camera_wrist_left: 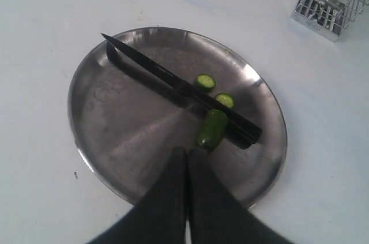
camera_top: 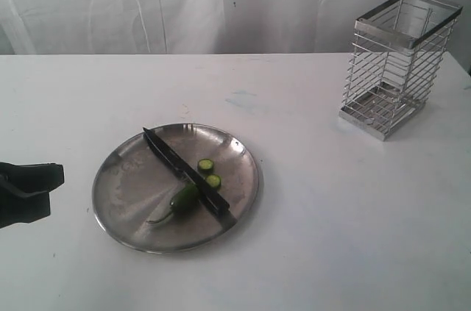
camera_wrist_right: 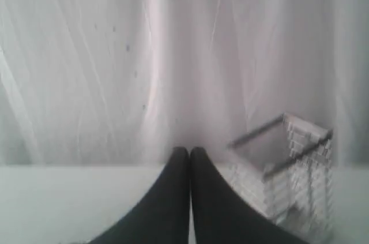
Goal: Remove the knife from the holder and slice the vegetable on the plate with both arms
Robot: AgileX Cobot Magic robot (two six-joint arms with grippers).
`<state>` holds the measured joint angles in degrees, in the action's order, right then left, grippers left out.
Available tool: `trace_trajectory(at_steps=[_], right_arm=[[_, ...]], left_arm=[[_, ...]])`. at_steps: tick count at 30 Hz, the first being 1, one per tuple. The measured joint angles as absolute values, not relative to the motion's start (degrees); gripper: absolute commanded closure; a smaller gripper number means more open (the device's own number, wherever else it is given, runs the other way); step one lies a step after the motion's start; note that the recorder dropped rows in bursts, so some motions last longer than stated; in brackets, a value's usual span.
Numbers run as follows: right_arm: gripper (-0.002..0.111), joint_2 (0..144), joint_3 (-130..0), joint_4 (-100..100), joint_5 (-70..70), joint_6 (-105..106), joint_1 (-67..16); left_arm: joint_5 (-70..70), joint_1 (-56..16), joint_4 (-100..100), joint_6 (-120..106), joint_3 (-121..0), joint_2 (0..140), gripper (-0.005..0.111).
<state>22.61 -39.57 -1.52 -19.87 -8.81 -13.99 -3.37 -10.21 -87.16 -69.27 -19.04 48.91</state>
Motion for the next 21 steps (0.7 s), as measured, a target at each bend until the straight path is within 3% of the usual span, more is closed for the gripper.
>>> trace_trajectory(at_steps=[2, 5, 10, 21], right_arm=[[0.108, 16.64, -38.18, -7.32, -14.53, -8.54, -12.56], [0.108, 6.92, -35.94, -13.05, -8.67, -8.65, -3.67], [0.108, 0.0, -31.84, -13.73, -17.26, -14.19, 7.88], [0.108, 0.13, -1.4, -10.46, -10.41, -14.62, 8.99]], left_arm=[[-3.37, -10.21, -87.16, -69.27, -19.04, 48.82, 0.107], [-3.25, -10.21, -87.16, -69.27, -19.04, 48.82, 0.107], [-2.82, -10.21, -87.16, -69.27, -19.04, 48.82, 0.107], [-2.69, -10.21, -87.16, -69.27, -19.04, 48.82, 0.107]])
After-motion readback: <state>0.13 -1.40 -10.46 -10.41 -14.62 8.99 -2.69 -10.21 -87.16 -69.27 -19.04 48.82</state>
